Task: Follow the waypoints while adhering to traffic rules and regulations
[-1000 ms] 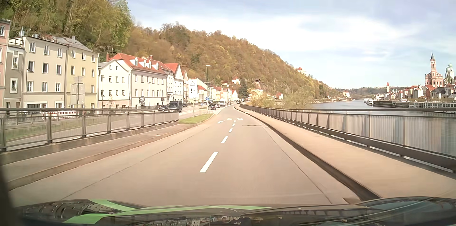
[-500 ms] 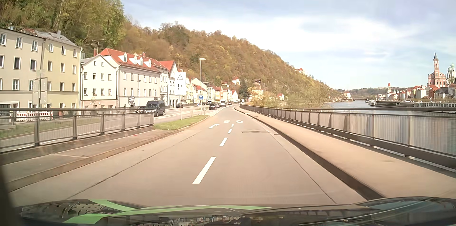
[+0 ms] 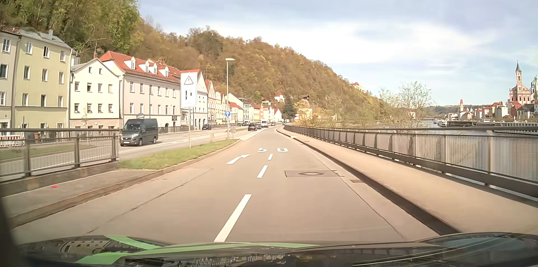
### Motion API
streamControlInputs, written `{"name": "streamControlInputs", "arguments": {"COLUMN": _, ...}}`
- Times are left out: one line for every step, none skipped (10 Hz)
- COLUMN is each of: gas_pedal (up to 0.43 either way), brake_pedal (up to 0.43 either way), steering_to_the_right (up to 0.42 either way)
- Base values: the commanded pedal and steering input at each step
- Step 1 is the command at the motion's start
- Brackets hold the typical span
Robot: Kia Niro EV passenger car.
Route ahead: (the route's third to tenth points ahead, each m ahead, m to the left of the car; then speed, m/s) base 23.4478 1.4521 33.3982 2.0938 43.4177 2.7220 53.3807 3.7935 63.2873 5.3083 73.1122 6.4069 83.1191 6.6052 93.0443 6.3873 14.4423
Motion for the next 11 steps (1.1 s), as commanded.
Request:
{"name": "streamControlInputs", "arguments": {"gas_pedal": 0.047, "brake_pedal": 0.000, "steering_to_the_right": -0.010}}
{"name": "streamControlInputs", "arguments": {"gas_pedal": 0.059, "brake_pedal": 0.000, "steering_to_the_right": -0.010}}
{"name": "streamControlInputs", "arguments": {"gas_pedal": 0.059, "brake_pedal": 0.000, "steering_to_the_right": -0.011}}
{"name": "streamControlInputs", "arguments": {"gas_pedal": 0.059, "brake_pedal": 0.000, "steering_to_the_right": -0.012}}
{"name": "streamControlInputs", "arguments": {"gas_pedal": 0.059, "brake_pedal": 0.000, "steering_to_the_right": -0.012}}
{"name": "streamControlInputs", "arguments": {"gas_pedal": 0.059, "brake_pedal": 0.000, "steering_to_the_right": -0.013}}
{"name": "streamControlInputs", "arguments": {"gas_pedal": 0.059, "brake_pedal": 0.000, "steering_to_the_right": -0.015}}
{"name": "streamControlInputs", "arguments": {"gas_pedal": 0.059, "brake_pedal": 0.000, "steering_to_the_right": -0.016}}
{"name": "streamControlInputs", "arguments": {"gas_pedal": 0.059, "brake_pedal": 0.000, "steering_to_the_right": -0.017}}
{"name": "streamControlInputs", "arguments": {"gas_pedal": 0.059, "brake_pedal": 0.000, "steering_to_the_right": -0.017}}
{"name": "streamControlInputs", "arguments": {"gas_pedal": 0.059, "brake_pedal": 0.000, "steering_to_the_right": -0.017}}
